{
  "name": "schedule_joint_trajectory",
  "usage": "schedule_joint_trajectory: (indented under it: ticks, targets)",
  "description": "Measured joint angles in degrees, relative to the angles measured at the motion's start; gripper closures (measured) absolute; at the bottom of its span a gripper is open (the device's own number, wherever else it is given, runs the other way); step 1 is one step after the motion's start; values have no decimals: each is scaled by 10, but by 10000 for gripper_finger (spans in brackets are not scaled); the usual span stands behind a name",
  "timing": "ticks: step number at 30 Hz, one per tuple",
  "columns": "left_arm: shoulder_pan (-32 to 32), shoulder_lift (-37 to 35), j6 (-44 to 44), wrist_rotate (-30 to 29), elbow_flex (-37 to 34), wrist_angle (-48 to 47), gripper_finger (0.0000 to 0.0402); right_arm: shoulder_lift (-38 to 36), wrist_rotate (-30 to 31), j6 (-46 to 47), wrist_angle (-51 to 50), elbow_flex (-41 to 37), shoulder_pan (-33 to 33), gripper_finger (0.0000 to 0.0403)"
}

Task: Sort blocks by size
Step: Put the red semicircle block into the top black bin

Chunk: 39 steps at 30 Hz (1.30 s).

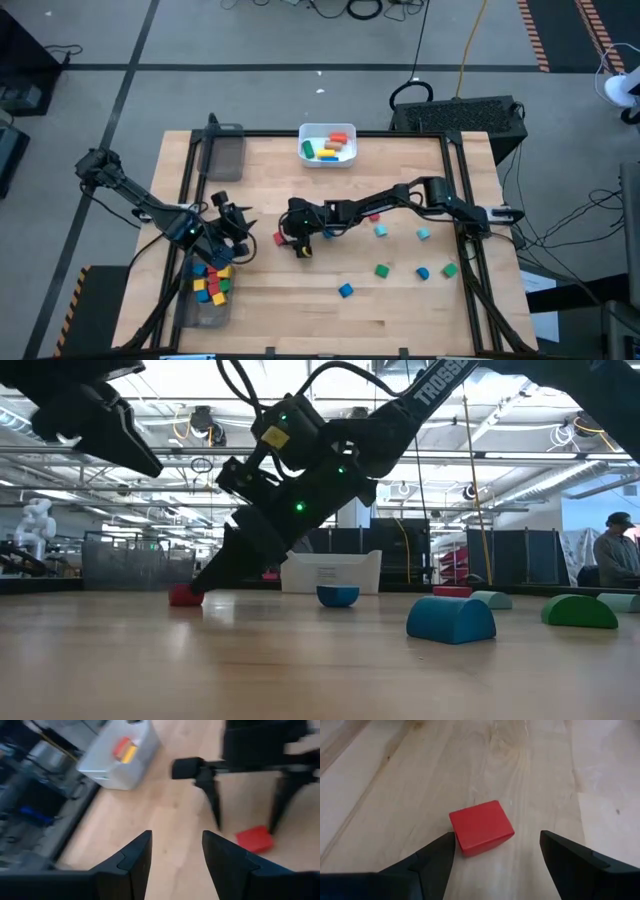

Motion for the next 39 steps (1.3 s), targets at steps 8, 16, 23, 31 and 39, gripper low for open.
schedule_joint_trajectory:
  ticks: [8, 16, 23, 31, 39]
  targets:
    - [0, 0, -1, -16, -1, 3, 224, 15, -28, -15, 41, 0, -2, 126]
    - [0, 0, -1, -2, -1, 17, 224, 27, -45, -2, 56, 0, -9, 127]
    - [16, 0, -2, 6, -1, 50, 224, 34, -77, 6, 69, 0, -9, 172]
    - [19, 16, 3, 12, -25, 56, 224, 44, -92, 20, 72, 3, -9, 246]
    - [18, 22, 29, 59, -28, 71, 224, 39, -98, 51, 61, 4, -9, 244]
